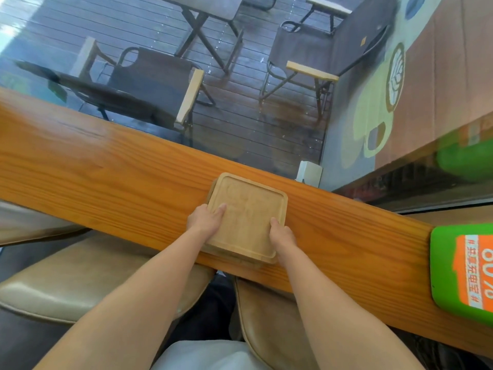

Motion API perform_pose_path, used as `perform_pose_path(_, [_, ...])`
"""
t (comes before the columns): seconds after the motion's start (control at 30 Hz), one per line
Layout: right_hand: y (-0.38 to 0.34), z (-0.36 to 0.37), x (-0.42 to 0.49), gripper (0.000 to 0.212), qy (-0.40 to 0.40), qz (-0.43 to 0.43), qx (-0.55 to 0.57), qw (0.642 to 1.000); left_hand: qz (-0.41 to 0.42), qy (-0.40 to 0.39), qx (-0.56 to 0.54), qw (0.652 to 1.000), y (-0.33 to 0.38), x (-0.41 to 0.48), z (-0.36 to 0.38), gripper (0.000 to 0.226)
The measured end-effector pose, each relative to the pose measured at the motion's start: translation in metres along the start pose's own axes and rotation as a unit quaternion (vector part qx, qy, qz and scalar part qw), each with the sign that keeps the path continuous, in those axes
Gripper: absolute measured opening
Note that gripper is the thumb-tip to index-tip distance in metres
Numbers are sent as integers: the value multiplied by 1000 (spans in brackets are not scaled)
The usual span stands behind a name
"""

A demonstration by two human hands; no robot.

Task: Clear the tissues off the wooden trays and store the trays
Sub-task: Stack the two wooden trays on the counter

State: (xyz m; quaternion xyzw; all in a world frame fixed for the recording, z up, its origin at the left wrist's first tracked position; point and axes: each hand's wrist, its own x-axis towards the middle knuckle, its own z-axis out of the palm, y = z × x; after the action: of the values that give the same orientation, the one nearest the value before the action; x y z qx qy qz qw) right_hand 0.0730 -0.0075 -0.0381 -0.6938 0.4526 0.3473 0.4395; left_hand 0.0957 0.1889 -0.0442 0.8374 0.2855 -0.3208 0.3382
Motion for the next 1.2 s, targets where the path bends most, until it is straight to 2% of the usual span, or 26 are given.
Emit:
perform_pose_path(0.2, [-5, 4, -3, 66, -14, -6, -132, 991, -23, -10, -5, 1000, -15, 0, 2, 67])
perform_pose_path(0.37, [-9, 1, -9, 69, -23, -21, -212, 977, -9, 29, -30, 999, -23, -7, 0, 55])
perform_pose_path(0.5, [-14, -1, -13, 71, -14, -16, -253, 967, 35, 82, 53, 995, -19, -13, -4, 47])
perform_pose_path(0.67, [-15, 0, -16, 67, -1, -21, -257, 966, 52, 111, 129, 984, -14, -10, -13, 43])
perform_pose_path(0.8, [-11, 1, -19, 56, 6, -32, -270, 962, 29, 93, 179, 979, -10, -8, -16, 43])
perform_pose_path(1.03, [-6, 1, -24, 49, 26, -60, -280, 958, 1, 82, 161, 984, -9, -11, -15, 40])
perform_pose_path(1.2, [1, 7, -17, 44, 33, -66, -246, 966, 6, 71, 145, 987, -12, -14, -16, 40])
